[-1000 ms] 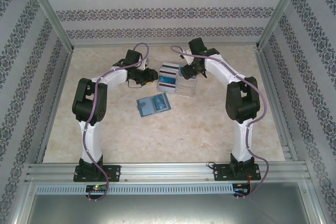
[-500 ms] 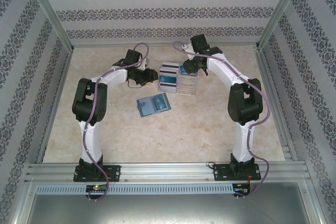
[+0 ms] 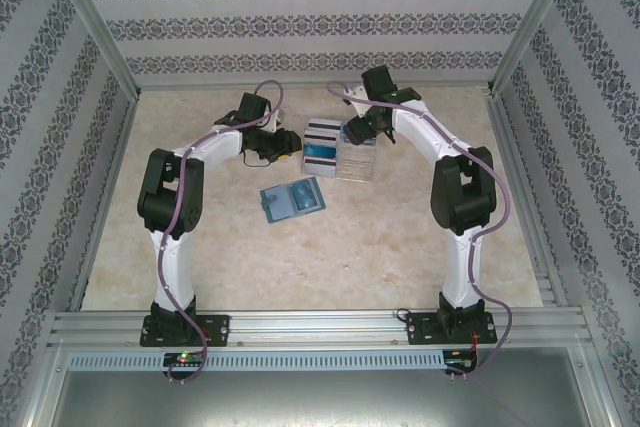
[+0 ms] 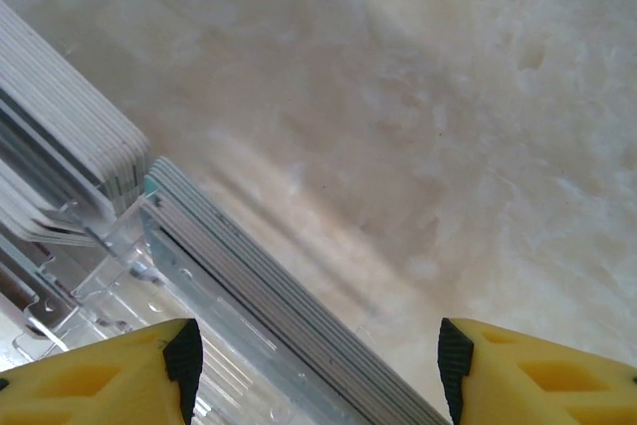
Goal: Put the credit cards into the card holder
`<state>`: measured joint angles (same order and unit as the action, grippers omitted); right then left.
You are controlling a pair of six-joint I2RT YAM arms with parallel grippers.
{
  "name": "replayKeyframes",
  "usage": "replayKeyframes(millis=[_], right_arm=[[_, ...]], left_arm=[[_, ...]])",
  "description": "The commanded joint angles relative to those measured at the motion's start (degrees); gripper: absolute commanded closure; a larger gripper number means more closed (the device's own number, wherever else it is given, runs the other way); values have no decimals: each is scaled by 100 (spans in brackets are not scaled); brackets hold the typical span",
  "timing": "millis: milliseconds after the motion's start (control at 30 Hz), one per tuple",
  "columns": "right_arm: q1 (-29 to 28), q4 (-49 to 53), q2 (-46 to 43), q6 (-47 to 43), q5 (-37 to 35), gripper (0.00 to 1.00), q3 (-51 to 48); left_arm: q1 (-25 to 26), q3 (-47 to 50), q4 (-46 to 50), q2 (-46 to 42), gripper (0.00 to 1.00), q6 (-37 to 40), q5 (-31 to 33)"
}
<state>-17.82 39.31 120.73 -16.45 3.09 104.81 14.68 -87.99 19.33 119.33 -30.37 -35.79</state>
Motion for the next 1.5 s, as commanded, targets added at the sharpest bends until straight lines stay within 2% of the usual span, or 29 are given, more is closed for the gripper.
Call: replayKeyframes(millis=[0,567,1300,1467], right_arm=[[20,290,252,-103,121,34,195],[76,13,-14,29,111,52,284],[305,-209,-219,386,524,50,224],[340,-206,-193,432,620,53,241]], left_arm=[[83,-186,132,20,57,66,-59],[80,-164,159,-10,57,71,-60],[87,-165,159,-16,57,57,-60],[87,-192,174,-6,57,58,-67]])
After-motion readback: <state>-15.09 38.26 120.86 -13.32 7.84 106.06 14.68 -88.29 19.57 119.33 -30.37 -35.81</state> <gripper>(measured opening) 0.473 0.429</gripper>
